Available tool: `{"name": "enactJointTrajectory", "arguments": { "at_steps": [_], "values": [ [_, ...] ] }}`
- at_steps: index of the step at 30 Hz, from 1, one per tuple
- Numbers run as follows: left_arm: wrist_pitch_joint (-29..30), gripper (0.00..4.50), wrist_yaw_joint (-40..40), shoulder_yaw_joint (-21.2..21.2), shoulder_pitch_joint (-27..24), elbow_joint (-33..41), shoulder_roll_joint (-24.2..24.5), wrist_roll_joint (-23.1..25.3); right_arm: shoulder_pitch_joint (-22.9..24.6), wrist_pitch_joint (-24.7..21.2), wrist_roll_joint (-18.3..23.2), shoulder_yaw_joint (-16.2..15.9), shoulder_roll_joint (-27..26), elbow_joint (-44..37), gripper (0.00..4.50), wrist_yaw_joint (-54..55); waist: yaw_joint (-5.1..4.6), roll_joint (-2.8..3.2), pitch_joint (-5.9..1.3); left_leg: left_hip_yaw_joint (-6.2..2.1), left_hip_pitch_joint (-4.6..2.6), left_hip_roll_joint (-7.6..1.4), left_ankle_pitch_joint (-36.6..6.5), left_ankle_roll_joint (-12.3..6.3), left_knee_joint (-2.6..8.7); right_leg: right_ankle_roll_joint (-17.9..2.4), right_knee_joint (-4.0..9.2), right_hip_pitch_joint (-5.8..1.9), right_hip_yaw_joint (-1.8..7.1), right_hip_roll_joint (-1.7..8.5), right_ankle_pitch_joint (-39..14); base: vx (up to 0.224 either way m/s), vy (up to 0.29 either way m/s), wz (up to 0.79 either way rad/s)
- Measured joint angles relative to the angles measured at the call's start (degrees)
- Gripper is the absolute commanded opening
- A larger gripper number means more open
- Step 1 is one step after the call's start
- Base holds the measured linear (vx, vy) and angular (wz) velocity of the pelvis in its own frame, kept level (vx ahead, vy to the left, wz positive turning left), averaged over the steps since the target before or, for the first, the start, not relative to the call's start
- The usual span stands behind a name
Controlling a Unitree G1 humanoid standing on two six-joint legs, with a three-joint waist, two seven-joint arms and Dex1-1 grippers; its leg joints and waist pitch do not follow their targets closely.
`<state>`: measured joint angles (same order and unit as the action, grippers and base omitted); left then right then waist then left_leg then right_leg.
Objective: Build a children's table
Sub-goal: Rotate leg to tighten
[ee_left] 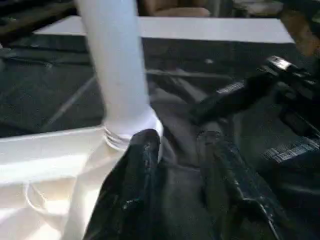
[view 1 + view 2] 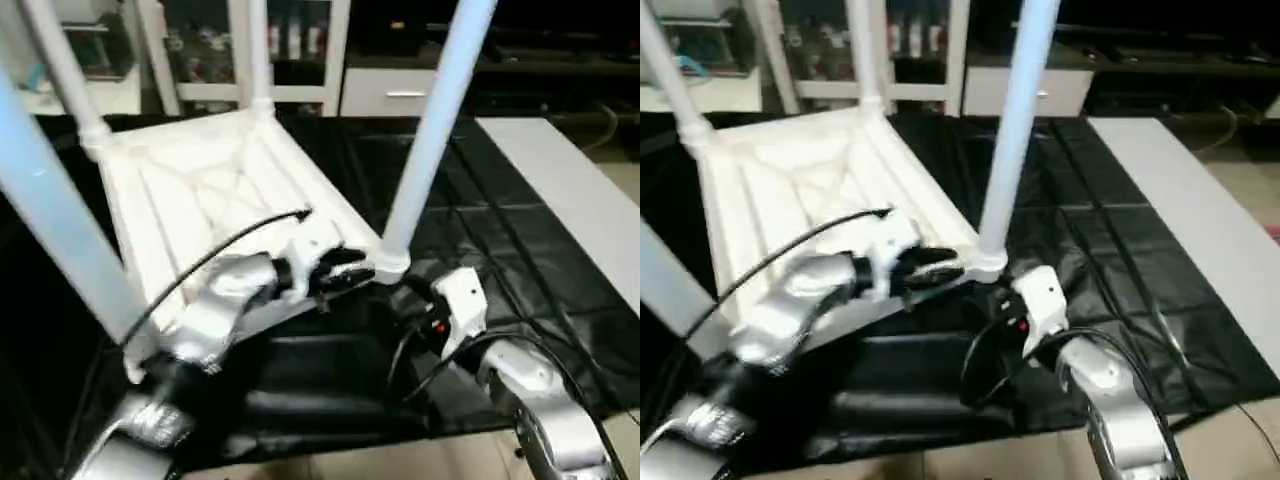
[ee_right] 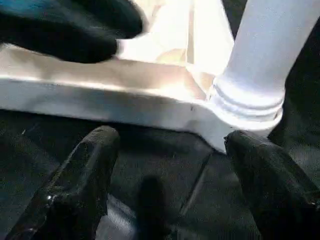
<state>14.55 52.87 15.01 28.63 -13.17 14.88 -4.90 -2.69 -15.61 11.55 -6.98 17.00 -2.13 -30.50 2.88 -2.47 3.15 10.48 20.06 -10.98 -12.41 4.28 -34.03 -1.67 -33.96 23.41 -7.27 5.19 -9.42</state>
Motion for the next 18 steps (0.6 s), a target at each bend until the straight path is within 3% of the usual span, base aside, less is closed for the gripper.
{"name": "enactJointTrajectory", "arguments": {
  "at_steps": [3,9,11,18],
  "values": [
    [3.1,1.98,3.8,1.2,-3.3,5.2,3.5,-0.9,0.1,-0.2,-0.1,-0.3,0.1,0.0,3.76,-0.2,-0.09,-0.02,0.01,0.03,-0.03,0.01,0.0,0.09,-0.01,0.3,-0.02,0.01,0.07,0.0,-0.2,0.0,0.0,0.0],
    [9.2,2.41,8.0,5.9,-4.6,10.8,8.3,-0.3,0.0,-0.7,-0.2,-0.4,0.1,0.0,3.76,-0.1,0.14,-0.14,0.02,0.09,-0.08,0.06,0.1,0.23,-0.04,0.3,-0.11,-0.07,0.29,-0.01,-0.1,0.0,0.0,0.0],
    [8.6,2.63,3.0,6.1,-3.8,7.9,6.5,4.2,0.2,-0.7,-0.3,-0.5,0.1,0.0,3.76,-0.1,0.15,-0.14,0.02,0.09,-0.06,0.07,0.1,0.23,-0.08,0.3,-0.11,-0.09,0.31,-0.01,-0.1,0.0,0.0,0.0],
    [5.7,3.11,-14.0,5.4,1.8,-0.7,1.2,11.1,0.8,-0.7,-1.2,-1.6,-0.1,-0.2,3.76,0.4,0.14,-0.13,0.01,0.07,0.0,0.05,0.1,0.22,-0.1,0.3,-0.1,-0.09,0.32,-0.04,-0.1,0.0,0.0,0.0]
  ]
}}
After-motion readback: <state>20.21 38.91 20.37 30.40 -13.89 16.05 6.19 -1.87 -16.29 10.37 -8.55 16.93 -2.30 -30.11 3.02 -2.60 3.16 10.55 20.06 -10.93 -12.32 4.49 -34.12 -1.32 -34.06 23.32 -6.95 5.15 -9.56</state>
